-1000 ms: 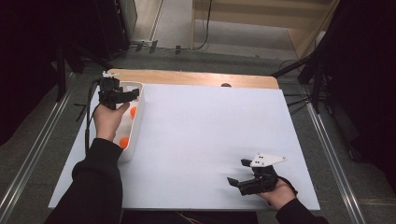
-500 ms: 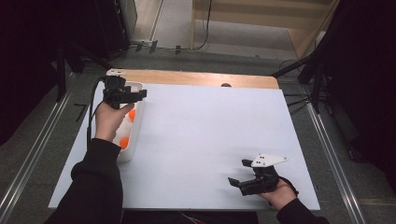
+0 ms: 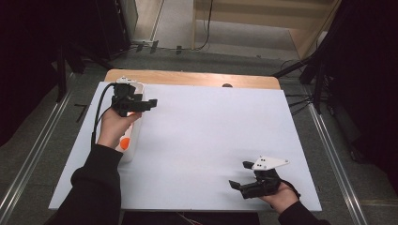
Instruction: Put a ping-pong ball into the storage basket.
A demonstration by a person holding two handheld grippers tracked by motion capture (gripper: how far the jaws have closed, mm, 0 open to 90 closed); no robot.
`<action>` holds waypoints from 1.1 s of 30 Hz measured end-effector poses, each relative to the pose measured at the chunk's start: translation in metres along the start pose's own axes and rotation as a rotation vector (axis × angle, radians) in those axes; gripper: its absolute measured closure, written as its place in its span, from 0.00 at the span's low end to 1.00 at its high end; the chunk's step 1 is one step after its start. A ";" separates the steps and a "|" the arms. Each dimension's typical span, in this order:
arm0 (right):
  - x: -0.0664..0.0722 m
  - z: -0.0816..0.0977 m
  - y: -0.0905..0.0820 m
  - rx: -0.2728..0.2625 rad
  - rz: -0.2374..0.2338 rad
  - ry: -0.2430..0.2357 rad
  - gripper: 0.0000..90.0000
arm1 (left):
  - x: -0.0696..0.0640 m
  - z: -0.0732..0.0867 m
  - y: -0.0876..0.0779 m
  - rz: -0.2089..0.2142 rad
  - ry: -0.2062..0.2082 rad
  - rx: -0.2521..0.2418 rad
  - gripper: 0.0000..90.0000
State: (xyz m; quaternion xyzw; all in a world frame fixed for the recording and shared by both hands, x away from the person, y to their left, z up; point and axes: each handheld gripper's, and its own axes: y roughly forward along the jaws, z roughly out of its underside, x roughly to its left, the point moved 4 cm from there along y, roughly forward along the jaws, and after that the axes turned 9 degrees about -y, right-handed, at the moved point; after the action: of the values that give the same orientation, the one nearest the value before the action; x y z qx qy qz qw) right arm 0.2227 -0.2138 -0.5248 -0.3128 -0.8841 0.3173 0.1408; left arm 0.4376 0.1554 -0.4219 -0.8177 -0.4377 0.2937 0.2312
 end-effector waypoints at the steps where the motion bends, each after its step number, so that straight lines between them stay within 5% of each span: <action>1: 0.000 0.000 0.000 0.001 0.002 0.000 0.10 | -0.002 0.001 0.000 0.004 0.005 0.002 0.35; 26: 0.001 0.001 -0.001 0.003 0.008 0.006 0.10 | -0.037 0.022 -0.015 0.132 0.103 0.027 0.35; 31: 0.001 0.001 -0.001 0.003 0.005 0.008 0.10 | -0.044 0.026 -0.019 0.205 0.101 0.018 0.35; 33: 0.001 0.001 -0.001 0.002 0.007 0.008 0.10 | -0.046 0.028 -0.021 0.203 0.114 0.014 0.35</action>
State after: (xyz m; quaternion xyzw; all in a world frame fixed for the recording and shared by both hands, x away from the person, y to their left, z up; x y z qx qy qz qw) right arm 0.2211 -0.2142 -0.5248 -0.3167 -0.8822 0.3175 0.1435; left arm 0.3857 0.1301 -0.4157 -0.8716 -0.3366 0.2718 0.2305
